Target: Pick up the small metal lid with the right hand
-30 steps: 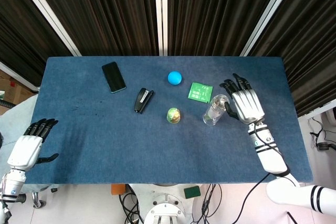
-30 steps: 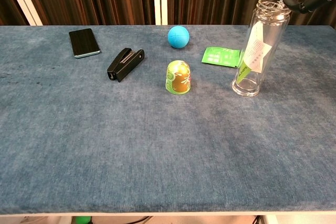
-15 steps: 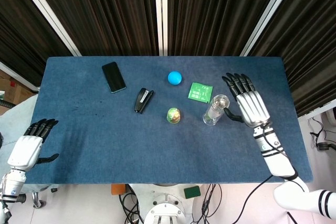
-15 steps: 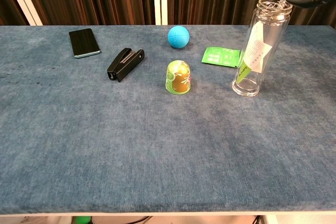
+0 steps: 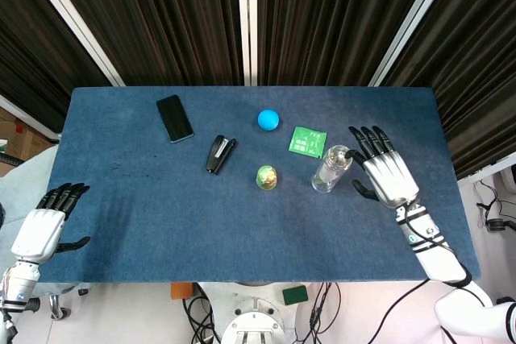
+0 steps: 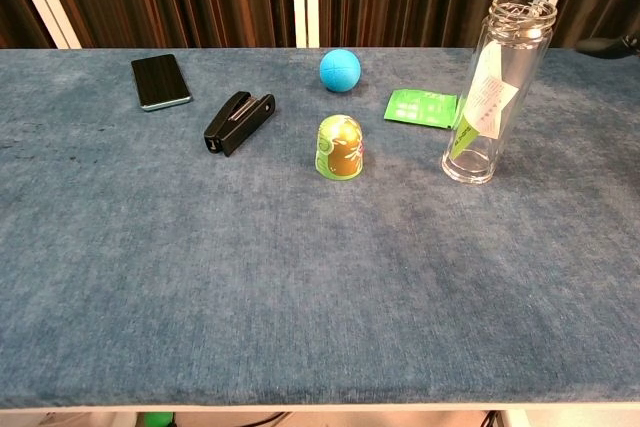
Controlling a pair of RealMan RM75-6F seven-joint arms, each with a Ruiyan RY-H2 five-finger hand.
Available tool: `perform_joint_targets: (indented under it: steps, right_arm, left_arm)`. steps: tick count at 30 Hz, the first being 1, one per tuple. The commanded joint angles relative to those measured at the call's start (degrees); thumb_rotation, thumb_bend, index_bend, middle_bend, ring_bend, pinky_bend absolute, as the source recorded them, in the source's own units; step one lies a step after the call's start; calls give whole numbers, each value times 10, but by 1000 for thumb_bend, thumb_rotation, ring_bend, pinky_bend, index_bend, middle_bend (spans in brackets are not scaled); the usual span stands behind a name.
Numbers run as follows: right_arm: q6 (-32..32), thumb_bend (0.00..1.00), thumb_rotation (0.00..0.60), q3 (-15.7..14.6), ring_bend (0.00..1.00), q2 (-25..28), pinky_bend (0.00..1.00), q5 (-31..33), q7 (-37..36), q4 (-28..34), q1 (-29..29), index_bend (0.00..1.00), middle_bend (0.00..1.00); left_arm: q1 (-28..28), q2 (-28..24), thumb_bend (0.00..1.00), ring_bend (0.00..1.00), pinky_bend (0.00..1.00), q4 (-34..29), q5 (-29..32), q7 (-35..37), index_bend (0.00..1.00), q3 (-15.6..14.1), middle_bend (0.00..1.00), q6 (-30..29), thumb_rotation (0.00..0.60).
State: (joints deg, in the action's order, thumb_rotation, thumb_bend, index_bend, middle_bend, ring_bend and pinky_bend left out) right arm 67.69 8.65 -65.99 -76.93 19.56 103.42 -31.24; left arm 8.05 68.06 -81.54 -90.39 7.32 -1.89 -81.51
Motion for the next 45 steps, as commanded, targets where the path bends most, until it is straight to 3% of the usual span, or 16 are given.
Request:
perform_joint_targets:
  steps: [1,45]
  right_arm:
    - [-5,245,600,-2,0,-3,0,4,6,-1,0,368,0]
    - [-22,269,600,-4,0,-42,0,27,46,-31,-9,425,0]
  left_arm:
    - [0,0,4,62,136,0,0,1,123,0,104,0,600]
    - [1,2,4,62,136,6,2,6,123,0,104,4,600]
